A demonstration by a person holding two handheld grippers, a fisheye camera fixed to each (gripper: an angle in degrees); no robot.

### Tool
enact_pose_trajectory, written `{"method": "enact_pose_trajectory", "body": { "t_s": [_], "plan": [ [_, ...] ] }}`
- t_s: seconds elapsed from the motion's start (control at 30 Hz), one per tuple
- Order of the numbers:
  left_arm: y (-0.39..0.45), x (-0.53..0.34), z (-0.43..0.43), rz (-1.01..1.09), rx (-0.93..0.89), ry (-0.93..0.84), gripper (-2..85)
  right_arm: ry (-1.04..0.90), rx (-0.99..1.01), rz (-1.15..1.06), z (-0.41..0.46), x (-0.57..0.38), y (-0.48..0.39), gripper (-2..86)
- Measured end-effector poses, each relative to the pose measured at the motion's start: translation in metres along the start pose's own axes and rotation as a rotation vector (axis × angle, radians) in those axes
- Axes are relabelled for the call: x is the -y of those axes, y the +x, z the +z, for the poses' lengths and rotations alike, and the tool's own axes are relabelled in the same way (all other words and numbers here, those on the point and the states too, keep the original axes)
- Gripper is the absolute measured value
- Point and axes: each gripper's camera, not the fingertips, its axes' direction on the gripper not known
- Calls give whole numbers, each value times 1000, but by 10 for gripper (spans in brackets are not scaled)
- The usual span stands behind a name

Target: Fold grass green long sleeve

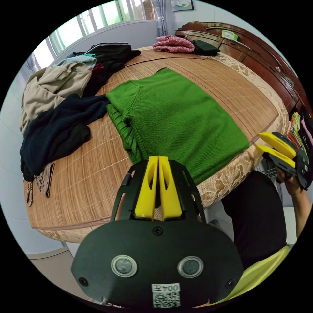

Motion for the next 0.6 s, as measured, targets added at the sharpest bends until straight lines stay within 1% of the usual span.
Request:
{"method": "enact_pose_trajectory", "body": {
  "t_s": [0.07,0.2,0.43,0.53,0.6],
  "plan": [
    [-4,-2,-2,-4,-1,-2,2,0,-5,-54,4,-4,-10,97],
    [-14,-7,-5,-5,-7,-6,2,-22,2,-84,10,-10,-20,92],
    [-29,-18,-8,2,-11,-6,2,10,-22,-30,11,-19,-21,78],
    [-34,-24,-8,3,-15,-4,2,7,9,9,13,-21,-17,74],
    [-37,-27,-7,4,-16,-3,2,18,9,-18,11,-20,-22,64]
  ]
}}
